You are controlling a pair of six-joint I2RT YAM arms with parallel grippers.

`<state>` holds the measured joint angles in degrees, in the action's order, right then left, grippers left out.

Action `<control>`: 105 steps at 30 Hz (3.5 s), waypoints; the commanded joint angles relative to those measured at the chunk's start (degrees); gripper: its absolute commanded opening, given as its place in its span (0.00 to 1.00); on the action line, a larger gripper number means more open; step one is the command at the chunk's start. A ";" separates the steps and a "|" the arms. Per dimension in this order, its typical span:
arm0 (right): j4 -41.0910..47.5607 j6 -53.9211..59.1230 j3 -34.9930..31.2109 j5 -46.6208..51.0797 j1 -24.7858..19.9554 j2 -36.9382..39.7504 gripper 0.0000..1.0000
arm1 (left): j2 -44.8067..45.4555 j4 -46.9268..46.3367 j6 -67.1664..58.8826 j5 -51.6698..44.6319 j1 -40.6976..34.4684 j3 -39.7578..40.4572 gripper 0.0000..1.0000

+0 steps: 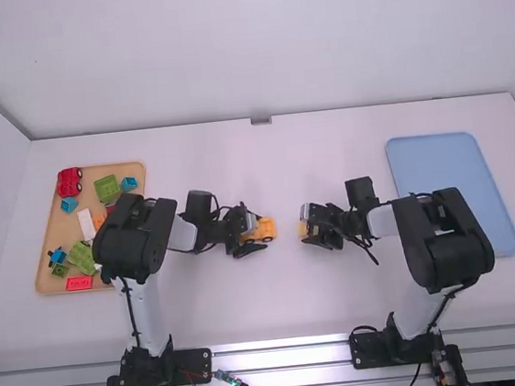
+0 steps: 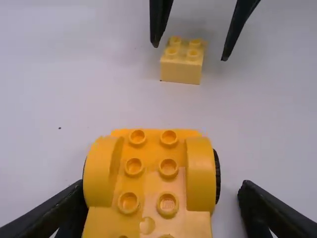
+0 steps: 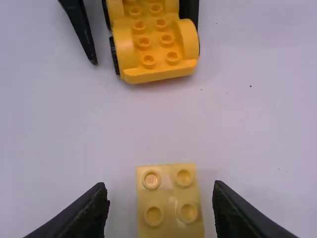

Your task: Assemble lego blocks to make yellow taxi

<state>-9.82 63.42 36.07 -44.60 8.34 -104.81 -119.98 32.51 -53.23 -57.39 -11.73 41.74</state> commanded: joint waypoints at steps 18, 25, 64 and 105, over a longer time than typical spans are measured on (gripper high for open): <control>0.28 -0.13 0.61 -0.33 -0.04 -0.21 0.53 | -0.50 -0.78 -1.08 4.47 0.44 -2.71 0.56; 0.26 -0.15 0.61 -0.35 -0.04 -0.21 0.49 | -0.50 -9.22 -1.69 4.54 0.44 1.46 0.49; -2.75 1.36 0.98 -4.07 -2.49 -4.39 0.43 | -0.50 -1.00 -1.45 4.28 0.37 -2.54 0.48; 3.39 -1.31 6.36 -5.11 4.46 0.92 0.23 | -0.50 -5.15 -1.52 6.29 -1.03 -0.92 0.29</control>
<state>-6.90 62.06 41.15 -48.90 12.60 -106.89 -119.39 28.23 -53.63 -56.82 -12.19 42.35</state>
